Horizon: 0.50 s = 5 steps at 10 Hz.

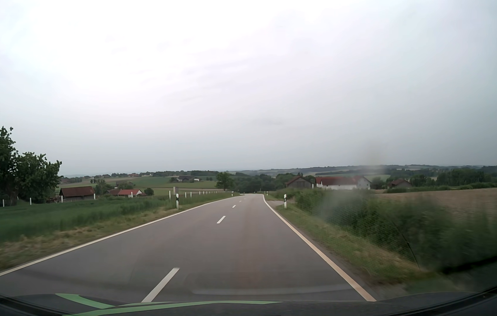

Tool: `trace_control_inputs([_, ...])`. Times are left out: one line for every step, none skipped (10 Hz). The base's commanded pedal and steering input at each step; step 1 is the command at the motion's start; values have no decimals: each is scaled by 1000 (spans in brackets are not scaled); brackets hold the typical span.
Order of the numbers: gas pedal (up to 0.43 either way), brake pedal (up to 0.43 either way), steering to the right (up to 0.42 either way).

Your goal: Follow the waypoints while adhering to traffic rules and regulations

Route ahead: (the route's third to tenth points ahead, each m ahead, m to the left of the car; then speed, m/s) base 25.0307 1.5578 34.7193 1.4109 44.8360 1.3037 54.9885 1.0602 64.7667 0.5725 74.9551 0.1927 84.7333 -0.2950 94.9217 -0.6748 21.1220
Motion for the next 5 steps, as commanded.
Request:
trace_control_inputs([0,0,3])
trace_control_inputs([0,0,3])
trace_control_inputs([0,0,3])
trace_control_inputs([0,0,4])
trace_control_inputs([0,0,5])
